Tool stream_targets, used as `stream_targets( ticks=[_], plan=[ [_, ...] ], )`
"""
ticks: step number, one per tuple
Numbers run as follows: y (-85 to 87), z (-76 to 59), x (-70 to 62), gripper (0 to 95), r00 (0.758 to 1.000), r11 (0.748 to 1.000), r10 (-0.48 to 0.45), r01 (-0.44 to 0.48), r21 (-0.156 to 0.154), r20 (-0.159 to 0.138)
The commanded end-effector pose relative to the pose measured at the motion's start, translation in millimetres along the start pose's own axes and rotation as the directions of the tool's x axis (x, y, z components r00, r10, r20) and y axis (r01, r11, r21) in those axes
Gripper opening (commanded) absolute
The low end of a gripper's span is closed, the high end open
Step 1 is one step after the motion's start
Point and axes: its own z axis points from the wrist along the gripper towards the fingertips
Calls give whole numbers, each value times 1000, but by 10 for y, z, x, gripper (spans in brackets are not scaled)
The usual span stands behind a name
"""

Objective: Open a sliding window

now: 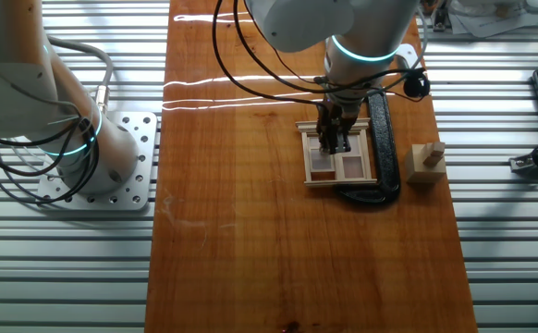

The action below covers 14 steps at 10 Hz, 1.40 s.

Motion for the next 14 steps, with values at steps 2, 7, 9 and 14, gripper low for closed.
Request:
stream_targets(
  ticks=[2,7,9,14],
  plan=[
    [-1,-8,10,0,999,999,-46,46,-12,2],
    [-1,-8,10,0,997,997,-72,72,-3,16],
    [-1,-8,10,0,995,995,-96,96,-4,3],
    [-1,-8,10,0,996,996,-94,94,0,-5]
  ],
)
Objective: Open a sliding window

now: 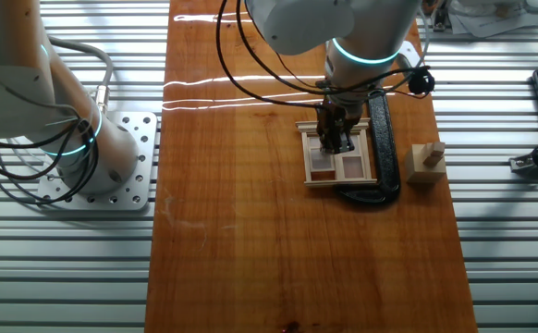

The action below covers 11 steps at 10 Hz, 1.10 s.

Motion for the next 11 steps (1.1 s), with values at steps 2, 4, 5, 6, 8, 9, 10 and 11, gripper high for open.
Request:
stream_targets(
  ticks=[2,4,5,6,8,9,10,11],
  plan=[
    [-4,-7,6,0,1000,1000,5,-5,2,-2],
    [-4,-7,6,0,1000,1000,17,-17,1,-3],
    [-3,-9,9,0,1000,1000,26,-26,0,-5],
    [-1,-14,12,0,999,999,39,-39,1,-8],
    [9,-10,28,0,998,998,63,-63,8,-15],
    [16,-4,38,0,997,998,70,-70,8,-16],
    [22,-1,47,0,997,997,71,-71,9,-17],
    [51,12,87,0,997,997,74,-74,12,-15]
  ],
)
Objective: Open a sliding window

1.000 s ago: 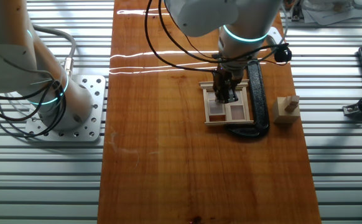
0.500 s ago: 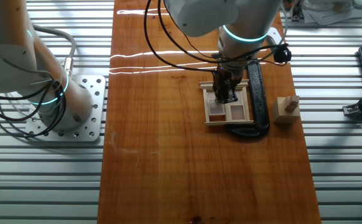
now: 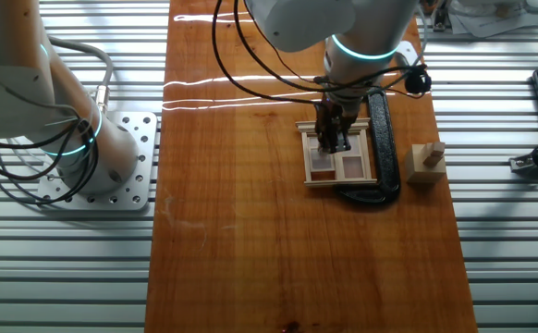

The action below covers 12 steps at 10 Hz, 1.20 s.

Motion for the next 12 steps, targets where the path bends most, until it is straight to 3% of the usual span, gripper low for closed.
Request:
stream_targets(
  ticks=[1,2,12],
  plan=[
    [33,28,70,0,1000,1000,-3,2,18,5],
    [37,41,73,0,1000,999,-7,7,31,6],
    [28,38,59,0,1000,1000,9,-10,5,16]
  ],
)
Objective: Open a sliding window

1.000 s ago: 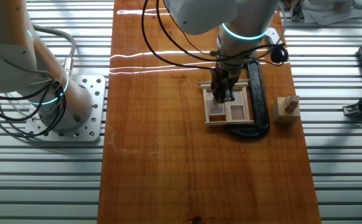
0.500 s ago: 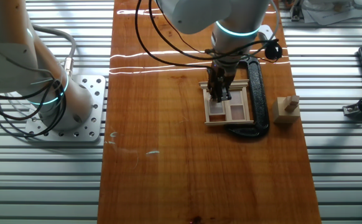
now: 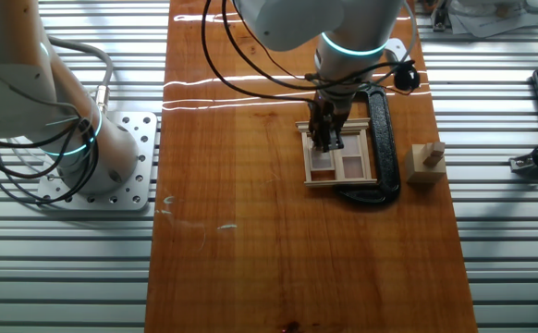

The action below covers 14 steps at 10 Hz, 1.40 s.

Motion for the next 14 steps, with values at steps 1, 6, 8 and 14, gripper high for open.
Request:
stream_targets(
  ticks=[1,6,8,14],
  plan=[
    [-1,31,-17,0,1000,1000,-1,1,-6,4],
    [2,37,-25,0,1000,1000,23,-23,-20,8],
    [6,43,-33,0,999,999,40,-39,-26,7],
    [19,63,-59,0,996,996,86,-86,-30,1]
  ],
)
